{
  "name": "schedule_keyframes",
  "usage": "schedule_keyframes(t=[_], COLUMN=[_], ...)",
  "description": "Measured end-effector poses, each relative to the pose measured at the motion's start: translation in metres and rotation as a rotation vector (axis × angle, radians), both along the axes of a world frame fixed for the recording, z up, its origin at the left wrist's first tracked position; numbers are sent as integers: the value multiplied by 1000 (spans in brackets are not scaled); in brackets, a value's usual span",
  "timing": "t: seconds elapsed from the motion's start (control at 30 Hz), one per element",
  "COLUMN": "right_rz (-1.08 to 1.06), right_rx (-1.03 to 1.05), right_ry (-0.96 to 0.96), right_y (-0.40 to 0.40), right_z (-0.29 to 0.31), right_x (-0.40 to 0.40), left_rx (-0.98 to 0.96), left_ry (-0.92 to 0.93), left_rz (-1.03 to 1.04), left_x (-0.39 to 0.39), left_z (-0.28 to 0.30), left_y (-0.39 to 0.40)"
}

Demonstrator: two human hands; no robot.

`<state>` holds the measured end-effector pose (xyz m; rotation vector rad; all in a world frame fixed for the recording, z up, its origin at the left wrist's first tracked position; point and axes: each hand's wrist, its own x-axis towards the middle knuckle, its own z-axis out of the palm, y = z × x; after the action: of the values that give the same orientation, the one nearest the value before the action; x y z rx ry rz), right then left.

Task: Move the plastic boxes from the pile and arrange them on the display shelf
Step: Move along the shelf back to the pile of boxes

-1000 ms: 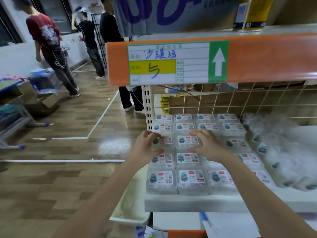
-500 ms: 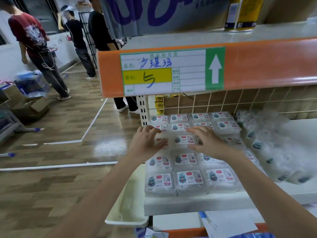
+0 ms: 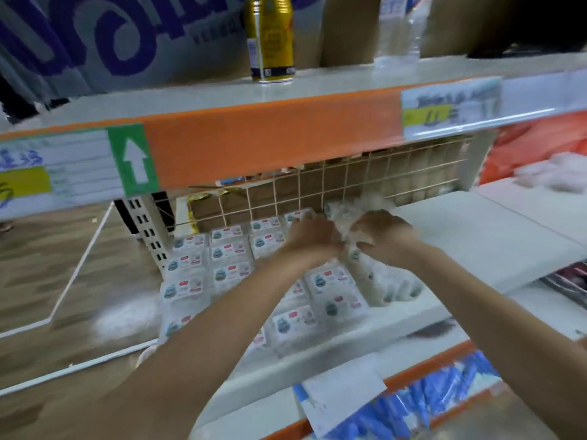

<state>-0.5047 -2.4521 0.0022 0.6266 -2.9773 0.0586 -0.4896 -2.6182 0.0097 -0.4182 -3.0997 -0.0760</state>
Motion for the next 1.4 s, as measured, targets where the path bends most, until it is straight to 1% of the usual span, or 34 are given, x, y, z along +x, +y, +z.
schedule_keyframes(t=[0.07, 0.17, 0.27, 0.37, 0.5, 0.67, 0.87, 1.0, 1.1, 1.23, 1.4], right_rz=[-46, -147, -226, -300, -395, -505, -591, -639, -668, -688, -687], right_rx=[-7, -51, -95, -95, -63, -91, -87, -118, -145, -183, -203], right_ry=[23, 9, -13, -26, -23, -37, -25, -9, -34, -67, -101], right_y=[46, 118, 189, 255, 329, 406, 478, 527, 560, 600, 633], right_z=[-1, -3, -4, -6, -8, -9, -19, -22, -24, -28, -42], right_x=[1, 4, 6, 6, 0, -13, -46, -84, -115, -156, -194], left_rx=[21, 31, -24, -45, -33, -26, -38, -53, -47, -37, -70], left_ry=[1, 20, 18, 37, 54, 53, 48, 70, 80, 109, 71], left_rz=[-46, -124, -186, -254, -313, -392, -470, -511, -524, -524, -458], left_x=[-9, -20, -31, -42, -57, -82, -128, -172, -210, -255, -293], left_z=[2, 1, -2, -6, -9, -11, -23, -28, -30, -34, -40], left_y=[46, 117, 189, 254, 329, 409, 495, 549, 583, 617, 639])
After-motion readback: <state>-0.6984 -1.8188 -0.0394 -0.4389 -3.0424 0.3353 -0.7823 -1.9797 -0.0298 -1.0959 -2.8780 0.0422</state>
